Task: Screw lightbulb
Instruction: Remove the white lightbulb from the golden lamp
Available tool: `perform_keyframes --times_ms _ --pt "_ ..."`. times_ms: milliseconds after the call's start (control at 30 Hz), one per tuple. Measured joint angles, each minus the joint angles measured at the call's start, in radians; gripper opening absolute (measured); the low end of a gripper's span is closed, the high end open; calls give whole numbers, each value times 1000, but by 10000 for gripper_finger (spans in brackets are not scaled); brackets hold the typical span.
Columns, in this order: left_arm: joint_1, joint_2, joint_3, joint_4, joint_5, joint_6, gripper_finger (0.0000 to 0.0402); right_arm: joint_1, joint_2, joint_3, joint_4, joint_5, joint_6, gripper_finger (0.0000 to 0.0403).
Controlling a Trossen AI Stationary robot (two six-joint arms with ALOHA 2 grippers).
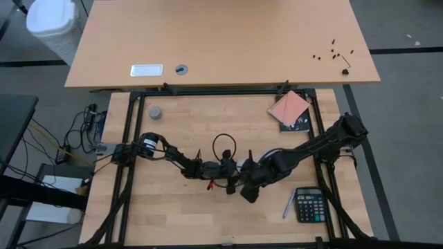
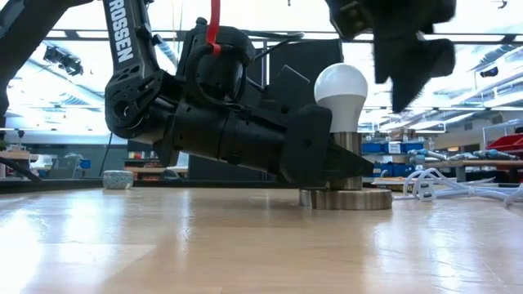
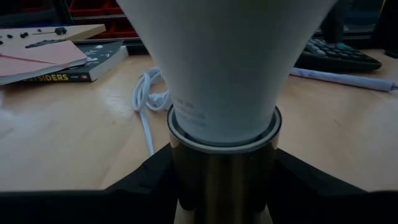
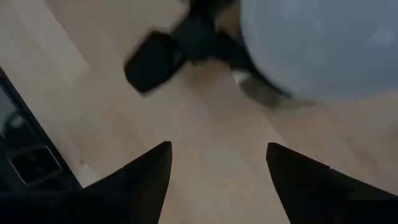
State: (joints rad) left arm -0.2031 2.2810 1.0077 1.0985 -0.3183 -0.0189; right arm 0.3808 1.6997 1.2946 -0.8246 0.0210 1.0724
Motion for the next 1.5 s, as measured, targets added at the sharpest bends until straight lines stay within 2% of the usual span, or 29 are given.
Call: perform_keyframes --times_ms 200,300,433,633,833,1067,1300,1500 --pt "0 0 0 0 0 -29 189 -32 -11 53 -70 55 40 265" --pt "0 0 0 -1 0 -35 189 -52 -11 76 -149 33 79 261" --pt "0 0 0 1 0 -37 189 -73 -11 81 -141 27 79 257" --pt "0 0 0 1 0 -37 189 -80 -2 81 -97 -30 -1 257" --pt "0 0 -1 1 -1 -40 189 -83 -2 81 12 -31 -125 261" --pt "0 0 0 -2 -1 -39 189 -110 -2 80 -108 -149 -77 310" --pt "0 0 0 -2 -1 -38 189 -149 -2 80 -146 -138 -39 366" --pt "0 0 0 -4 0 -39 189 -167 -2 80 -145 -125 -40 382"
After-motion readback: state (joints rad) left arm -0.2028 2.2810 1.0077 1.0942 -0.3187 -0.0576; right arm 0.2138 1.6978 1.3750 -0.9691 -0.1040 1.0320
